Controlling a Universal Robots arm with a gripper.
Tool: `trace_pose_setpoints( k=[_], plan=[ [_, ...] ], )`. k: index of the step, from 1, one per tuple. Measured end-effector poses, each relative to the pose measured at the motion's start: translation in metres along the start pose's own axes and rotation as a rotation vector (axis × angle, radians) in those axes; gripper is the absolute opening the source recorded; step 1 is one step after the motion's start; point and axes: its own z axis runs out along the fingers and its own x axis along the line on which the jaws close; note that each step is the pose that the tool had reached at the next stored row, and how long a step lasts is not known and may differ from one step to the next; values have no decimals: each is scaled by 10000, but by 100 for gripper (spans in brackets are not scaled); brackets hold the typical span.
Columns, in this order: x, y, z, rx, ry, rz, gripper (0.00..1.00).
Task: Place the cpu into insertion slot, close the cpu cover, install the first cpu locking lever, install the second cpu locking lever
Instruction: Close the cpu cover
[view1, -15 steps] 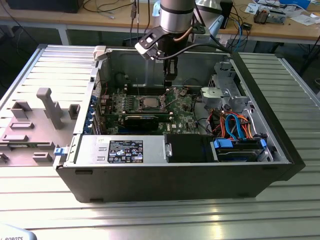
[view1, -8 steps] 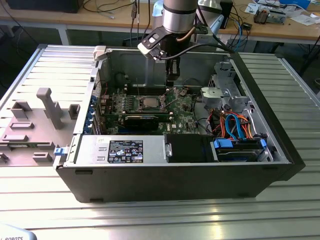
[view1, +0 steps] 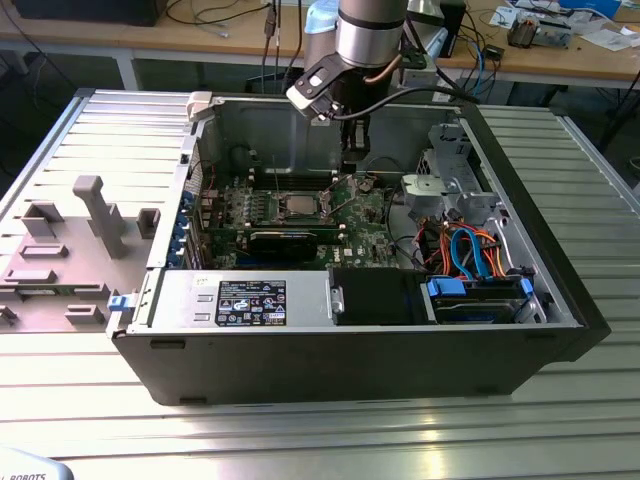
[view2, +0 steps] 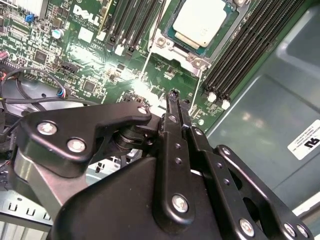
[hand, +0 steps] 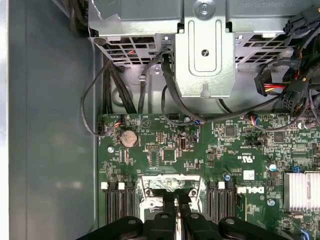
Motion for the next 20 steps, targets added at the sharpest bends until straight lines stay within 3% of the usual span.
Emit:
trace_pose_setpoints(
  k=[20],
  plan=[
    [0, 87, 5, 0, 0, 1, 16]
  ],
)
